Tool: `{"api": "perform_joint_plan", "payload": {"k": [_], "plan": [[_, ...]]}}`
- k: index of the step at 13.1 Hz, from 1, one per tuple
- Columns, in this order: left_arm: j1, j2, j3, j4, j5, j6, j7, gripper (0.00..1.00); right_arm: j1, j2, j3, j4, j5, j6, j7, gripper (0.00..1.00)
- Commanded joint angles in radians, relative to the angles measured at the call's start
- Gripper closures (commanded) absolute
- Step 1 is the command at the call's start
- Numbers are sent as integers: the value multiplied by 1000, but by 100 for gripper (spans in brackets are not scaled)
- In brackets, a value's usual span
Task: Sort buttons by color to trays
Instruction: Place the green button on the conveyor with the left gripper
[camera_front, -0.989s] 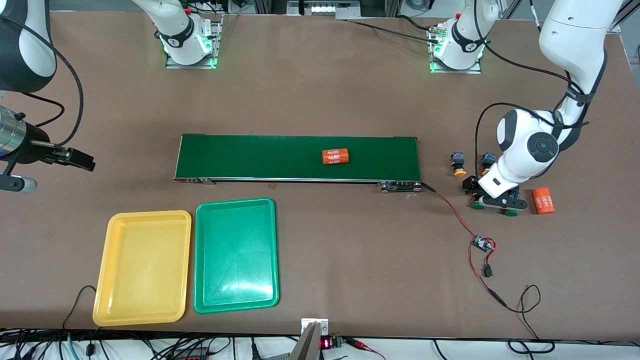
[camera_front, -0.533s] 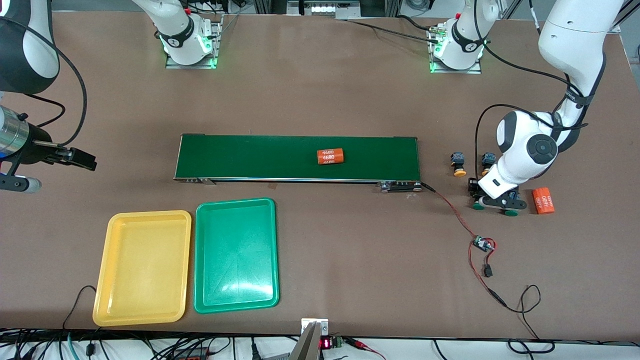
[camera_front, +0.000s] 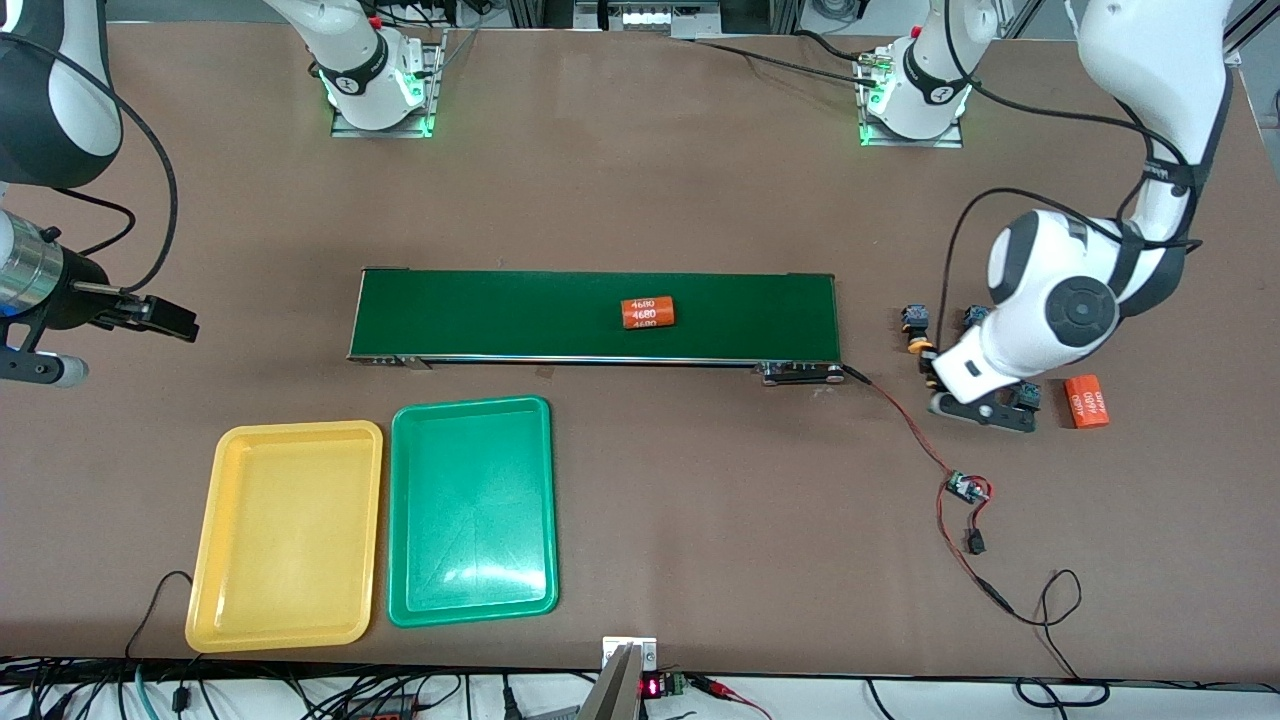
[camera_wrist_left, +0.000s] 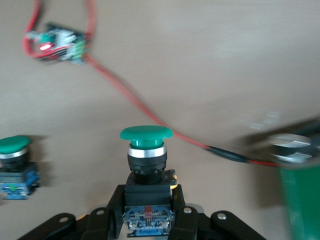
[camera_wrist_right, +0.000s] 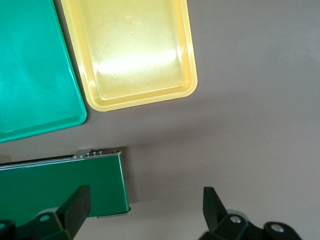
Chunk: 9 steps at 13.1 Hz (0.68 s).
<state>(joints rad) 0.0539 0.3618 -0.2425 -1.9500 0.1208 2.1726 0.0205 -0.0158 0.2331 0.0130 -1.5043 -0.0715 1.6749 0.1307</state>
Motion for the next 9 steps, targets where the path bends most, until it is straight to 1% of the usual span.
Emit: {"api": "perform_joint_plan", "payload": {"k": [1, 2, 3, 4, 5, 7, 8, 9], "plan": [[-2, -23, -139, 0, -24, -85, -113, 70, -3, -6, 1, 2, 13, -12, -17, 0], [-2, -20, -205, -10, -53, -91, -229, 70, -3, -6, 1, 2, 27, -23, -13, 0], [-3, -15, -257, -23, -59, -91, -341, 71, -6, -8, -2, 2, 70, -59, 1, 0], [-9, -8, -296, -30, -61, -85, -458, 72, -10, -8, -7, 2, 91, -84, 0, 0], [-23, 6, -322, -38, -61, -80, -540, 74, -10, -11, -8, 4, 90, -86, 3, 0], [-49, 29, -328, -59, -61, -41, -602, 75, -1, -11, -7, 10, 46, -86, -5, 0], [-52, 29, -328, -87, -61, 5, -612, 74, -1, -9, -5, 12, 24, -86, -5, 0], [-54, 28, -328, -116, -62, 57, -617, 73, -3, -11, -5, 12, 22, -86, -6, 0]]}}
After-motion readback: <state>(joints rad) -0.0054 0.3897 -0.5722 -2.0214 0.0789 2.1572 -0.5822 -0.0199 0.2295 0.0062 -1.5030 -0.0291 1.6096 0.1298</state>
